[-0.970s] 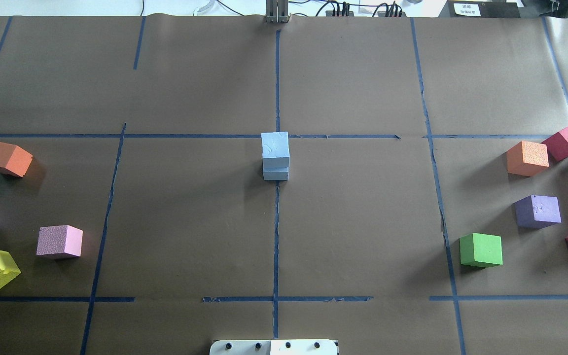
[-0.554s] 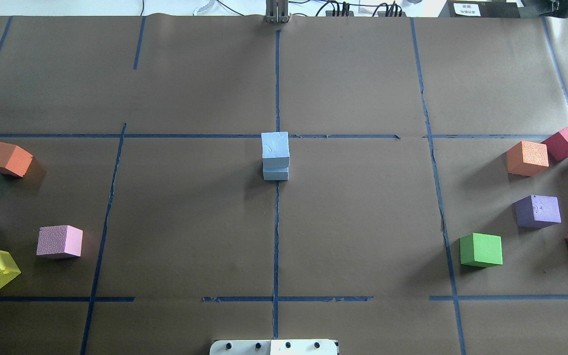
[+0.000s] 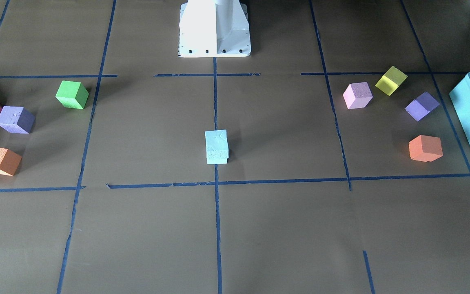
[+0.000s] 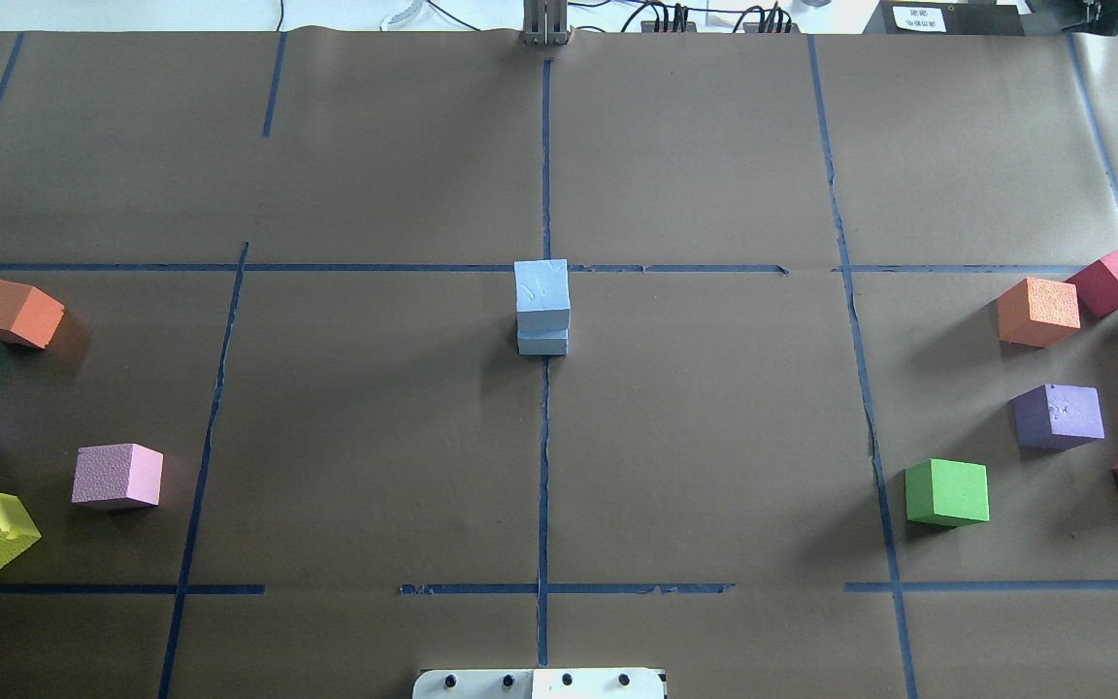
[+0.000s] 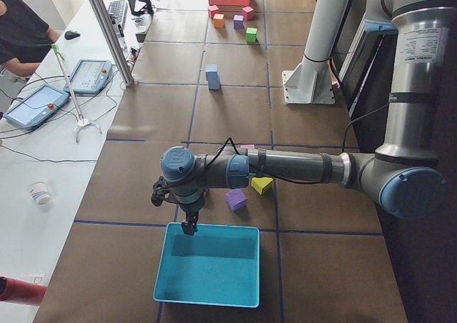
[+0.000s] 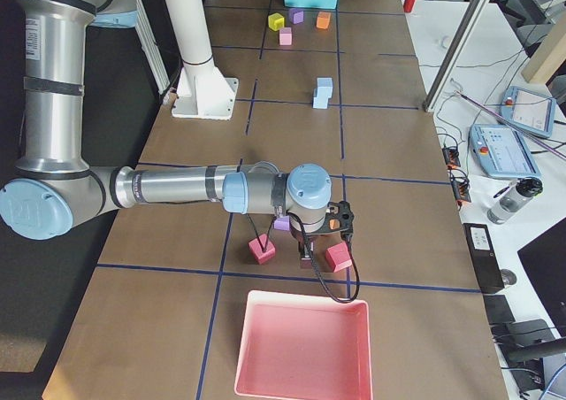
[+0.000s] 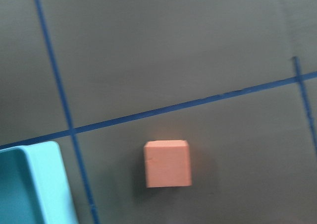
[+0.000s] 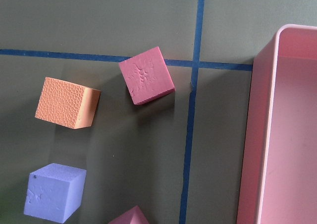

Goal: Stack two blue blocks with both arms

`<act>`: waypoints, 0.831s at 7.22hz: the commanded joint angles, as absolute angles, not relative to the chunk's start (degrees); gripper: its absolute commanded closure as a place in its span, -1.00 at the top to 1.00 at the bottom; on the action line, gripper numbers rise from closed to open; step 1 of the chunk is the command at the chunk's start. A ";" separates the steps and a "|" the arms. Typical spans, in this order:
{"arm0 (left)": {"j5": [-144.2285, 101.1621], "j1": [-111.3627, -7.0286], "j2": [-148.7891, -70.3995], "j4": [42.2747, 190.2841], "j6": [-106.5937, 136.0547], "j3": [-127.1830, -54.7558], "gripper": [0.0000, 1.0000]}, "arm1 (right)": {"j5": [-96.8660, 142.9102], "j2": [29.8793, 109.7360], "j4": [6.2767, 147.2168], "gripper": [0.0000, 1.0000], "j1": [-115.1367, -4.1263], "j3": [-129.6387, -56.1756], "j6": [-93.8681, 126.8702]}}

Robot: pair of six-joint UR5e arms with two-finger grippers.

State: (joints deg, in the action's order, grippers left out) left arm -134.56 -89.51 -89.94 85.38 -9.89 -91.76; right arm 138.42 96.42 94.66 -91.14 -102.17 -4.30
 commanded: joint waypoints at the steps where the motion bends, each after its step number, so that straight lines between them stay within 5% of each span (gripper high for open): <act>1: -134.56 -89.47 -88.16 86.57 -9.58 -91.58 1.00 | 138.43 96.42 94.66 0.99 -91.14 -102.04 -4.31; 6: -134.47 -89.56 -87.80 86.66 -5.80 -91.76 1.00 | 138.25 96.15 94.57 0.99 -91.49 -101.52 -4.31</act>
